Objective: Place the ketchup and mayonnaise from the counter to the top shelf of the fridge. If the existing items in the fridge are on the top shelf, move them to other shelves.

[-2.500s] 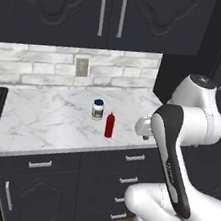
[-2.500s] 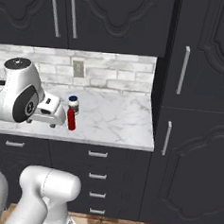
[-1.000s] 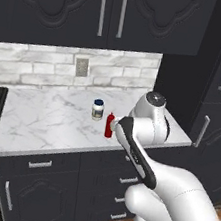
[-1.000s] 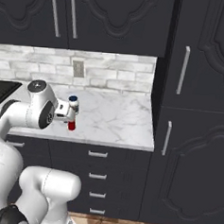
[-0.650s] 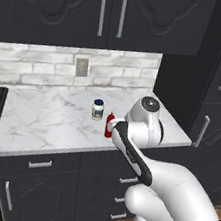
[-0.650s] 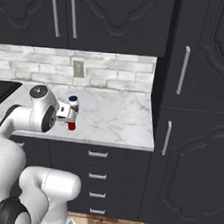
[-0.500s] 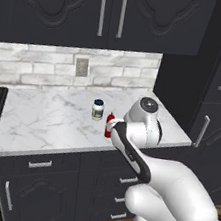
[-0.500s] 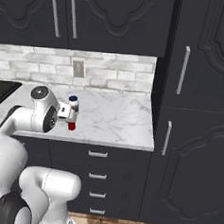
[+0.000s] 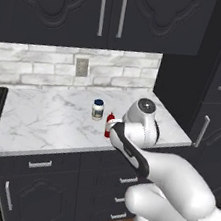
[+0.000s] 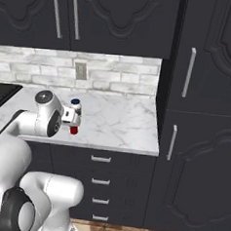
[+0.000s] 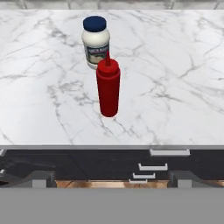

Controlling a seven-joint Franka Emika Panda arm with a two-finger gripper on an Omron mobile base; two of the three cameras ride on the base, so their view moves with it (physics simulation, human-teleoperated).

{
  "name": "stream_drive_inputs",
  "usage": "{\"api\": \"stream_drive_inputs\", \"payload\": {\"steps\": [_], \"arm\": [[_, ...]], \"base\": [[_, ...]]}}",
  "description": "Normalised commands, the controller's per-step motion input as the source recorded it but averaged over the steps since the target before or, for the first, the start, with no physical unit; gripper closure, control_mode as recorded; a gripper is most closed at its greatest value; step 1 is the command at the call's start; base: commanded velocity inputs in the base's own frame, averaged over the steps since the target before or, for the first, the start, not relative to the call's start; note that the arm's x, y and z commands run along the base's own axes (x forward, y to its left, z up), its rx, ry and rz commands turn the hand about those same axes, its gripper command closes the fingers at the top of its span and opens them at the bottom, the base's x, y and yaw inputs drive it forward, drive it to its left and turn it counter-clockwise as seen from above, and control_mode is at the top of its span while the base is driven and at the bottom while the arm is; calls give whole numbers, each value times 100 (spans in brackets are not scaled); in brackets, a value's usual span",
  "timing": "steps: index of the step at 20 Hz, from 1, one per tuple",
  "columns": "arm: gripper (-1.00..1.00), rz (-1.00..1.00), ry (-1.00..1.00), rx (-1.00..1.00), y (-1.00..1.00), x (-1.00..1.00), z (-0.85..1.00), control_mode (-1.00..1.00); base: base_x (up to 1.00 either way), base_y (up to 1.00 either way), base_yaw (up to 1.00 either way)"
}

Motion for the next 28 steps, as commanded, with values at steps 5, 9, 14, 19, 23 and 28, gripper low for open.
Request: {"api": "stream_drive_inputs", "payload": {"steps": [5, 9, 14, 19, 23, 28], "arm": [[-100, 0, 0, 0, 2, 13, -12, -100], [-100, 0, 0, 0, 5, 17, -7, -100], [-100, 0, -1, 0, 0, 18, -4, -100], [-100, 0, -2, 0, 0, 12, -5, -100], [-100, 0, -2, 0, 0, 12, -6, -100], [-100, 0, -2, 0, 0, 14, -5, -100]], "base": [[0, 0, 0], [0, 0, 0], [0, 0, 0], [0, 0, 0], [0, 0, 0], [0, 0, 0]]}}
